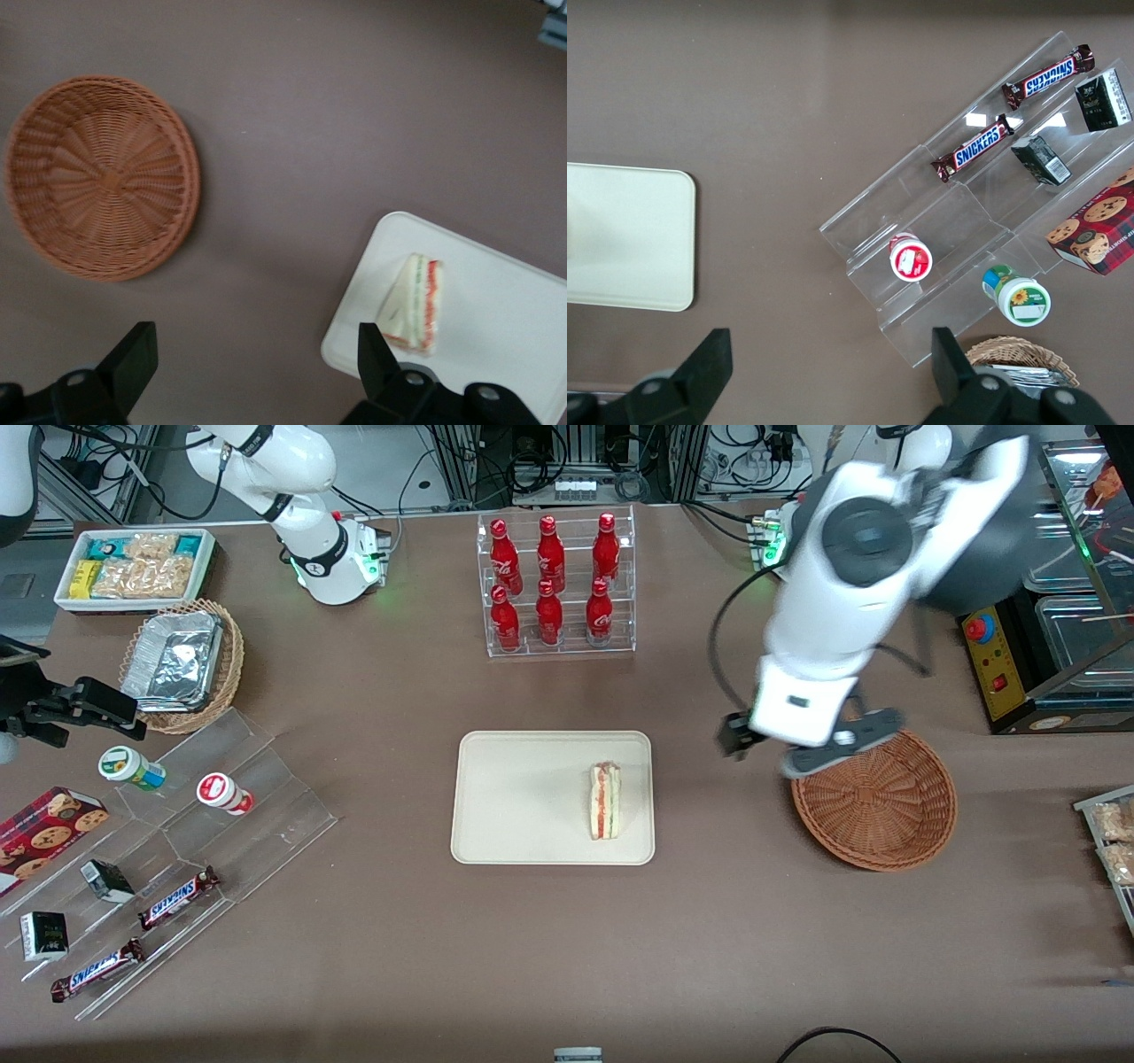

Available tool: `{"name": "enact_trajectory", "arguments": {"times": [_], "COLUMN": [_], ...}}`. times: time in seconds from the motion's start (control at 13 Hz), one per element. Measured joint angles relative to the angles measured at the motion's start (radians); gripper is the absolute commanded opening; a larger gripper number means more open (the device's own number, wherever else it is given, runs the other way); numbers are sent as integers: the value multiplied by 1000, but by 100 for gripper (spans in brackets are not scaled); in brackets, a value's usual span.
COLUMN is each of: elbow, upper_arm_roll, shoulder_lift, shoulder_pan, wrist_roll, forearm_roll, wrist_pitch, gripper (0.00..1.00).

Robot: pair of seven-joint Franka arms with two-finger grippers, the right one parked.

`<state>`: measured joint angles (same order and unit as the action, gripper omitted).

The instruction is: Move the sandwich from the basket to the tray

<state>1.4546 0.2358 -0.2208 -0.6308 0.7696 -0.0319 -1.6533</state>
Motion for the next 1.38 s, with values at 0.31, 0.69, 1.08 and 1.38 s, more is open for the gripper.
{"name": "enact_trajectory", "arguments": {"times": [0.31,0.69,1.08,1.38], "elbow": [42,193,323,319], "upper_arm_roll": [1,51,-35,-323], "shoulder_lift": [104,272,441,455], "shoulder_pan": [111,159,407,606], "wrist_roll": [-181,-345,-506,-524], "forearm_roll": [0,-1,2,8], "wrist_pitch": [93,117,166,170], "gripper": [100,100,100,100]}}
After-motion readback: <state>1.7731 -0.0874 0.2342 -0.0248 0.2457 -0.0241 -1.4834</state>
